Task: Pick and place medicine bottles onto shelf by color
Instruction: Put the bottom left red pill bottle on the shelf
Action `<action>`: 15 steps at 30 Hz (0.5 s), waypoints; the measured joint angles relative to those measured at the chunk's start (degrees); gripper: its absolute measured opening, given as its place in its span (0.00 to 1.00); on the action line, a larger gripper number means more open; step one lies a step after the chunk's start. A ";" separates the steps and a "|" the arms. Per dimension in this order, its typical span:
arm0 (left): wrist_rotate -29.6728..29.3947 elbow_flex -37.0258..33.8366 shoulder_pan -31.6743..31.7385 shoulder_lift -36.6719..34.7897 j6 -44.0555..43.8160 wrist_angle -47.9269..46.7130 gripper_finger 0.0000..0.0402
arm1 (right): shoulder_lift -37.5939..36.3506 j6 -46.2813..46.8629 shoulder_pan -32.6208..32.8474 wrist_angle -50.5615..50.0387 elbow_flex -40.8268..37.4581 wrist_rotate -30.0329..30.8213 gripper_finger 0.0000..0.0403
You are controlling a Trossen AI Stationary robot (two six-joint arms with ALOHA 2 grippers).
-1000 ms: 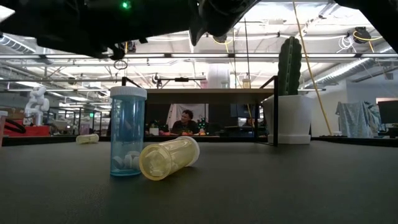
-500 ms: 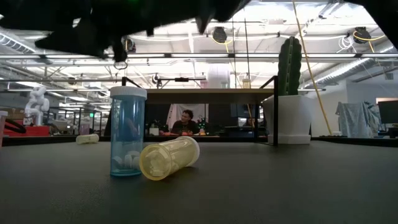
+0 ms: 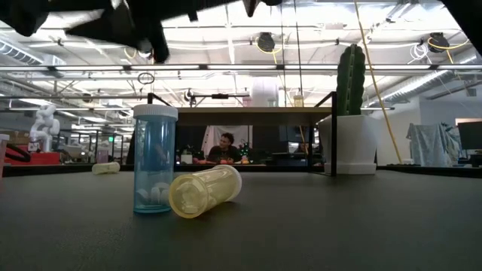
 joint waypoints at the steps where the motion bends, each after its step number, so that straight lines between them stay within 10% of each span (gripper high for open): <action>1: 0.62 0.00 0.10 0.00 -1.34 0.03 0.80 | -0.38 0.86 -0.07 -2.87 0.00 0.20 0.35; 15: -3.49 0.02 -2.67 -0.15 -14.64 -0.40 0.80 | -15.31 4.87 -1.32 -32.95 -1.70 7.88 0.32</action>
